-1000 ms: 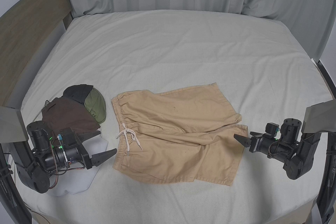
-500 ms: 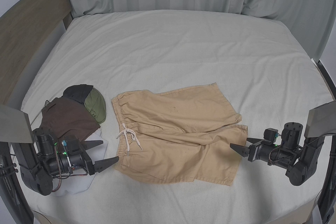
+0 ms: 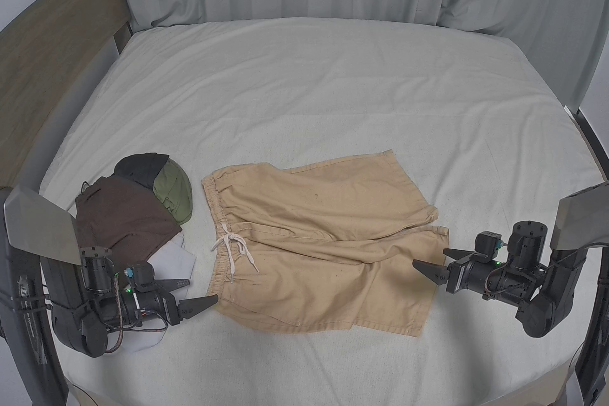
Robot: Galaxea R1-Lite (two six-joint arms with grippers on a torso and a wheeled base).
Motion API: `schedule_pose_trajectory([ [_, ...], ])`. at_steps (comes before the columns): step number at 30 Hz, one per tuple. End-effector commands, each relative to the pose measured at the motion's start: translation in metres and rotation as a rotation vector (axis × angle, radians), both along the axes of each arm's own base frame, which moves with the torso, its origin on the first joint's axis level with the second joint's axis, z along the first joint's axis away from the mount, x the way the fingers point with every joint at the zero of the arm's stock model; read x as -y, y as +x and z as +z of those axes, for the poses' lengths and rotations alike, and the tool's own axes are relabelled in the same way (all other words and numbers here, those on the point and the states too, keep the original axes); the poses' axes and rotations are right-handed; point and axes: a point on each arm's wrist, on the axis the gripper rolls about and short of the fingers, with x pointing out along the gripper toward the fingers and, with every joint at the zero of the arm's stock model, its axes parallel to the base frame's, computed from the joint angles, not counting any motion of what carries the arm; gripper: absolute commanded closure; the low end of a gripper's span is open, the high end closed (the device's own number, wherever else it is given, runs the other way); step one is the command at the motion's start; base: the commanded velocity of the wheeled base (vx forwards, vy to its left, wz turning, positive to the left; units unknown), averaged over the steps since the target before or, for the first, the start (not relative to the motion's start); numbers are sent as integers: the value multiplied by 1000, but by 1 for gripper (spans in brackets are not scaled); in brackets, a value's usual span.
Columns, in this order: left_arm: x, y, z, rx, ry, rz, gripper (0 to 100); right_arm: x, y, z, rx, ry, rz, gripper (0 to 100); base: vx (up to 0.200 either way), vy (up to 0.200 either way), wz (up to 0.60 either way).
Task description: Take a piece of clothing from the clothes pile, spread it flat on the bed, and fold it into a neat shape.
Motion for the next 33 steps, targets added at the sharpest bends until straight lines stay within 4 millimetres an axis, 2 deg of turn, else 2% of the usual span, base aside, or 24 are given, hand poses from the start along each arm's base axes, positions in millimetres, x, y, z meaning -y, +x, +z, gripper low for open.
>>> schedule_pose_trajectory([
  [1, 1, 3, -14, -53, -13, 9, 0, -2, 0, 1, 2, 0, 5, 0, 0, 0, 0],
  [7, 4, 10, -24, -144, -89, 51, 0, -2, 0, 0, 1, 0, 5, 0, 0, 0, 0],
  [13, 6, 17, -34, -163, -76, 108, 0, -2, 0, 0, 2, 0, 5, 0, 0, 0, 0],
  [28, 25, 15, -37, -275, -158, 124, 0, -2, 1, 0, 5, 1, 5, 0, 0, 0, 0],
  [33, 27, 19, -44, -273, -137, 155, 0, -2, 1, 0, 6, 0, 5, 0, 0, 0, 0],
])
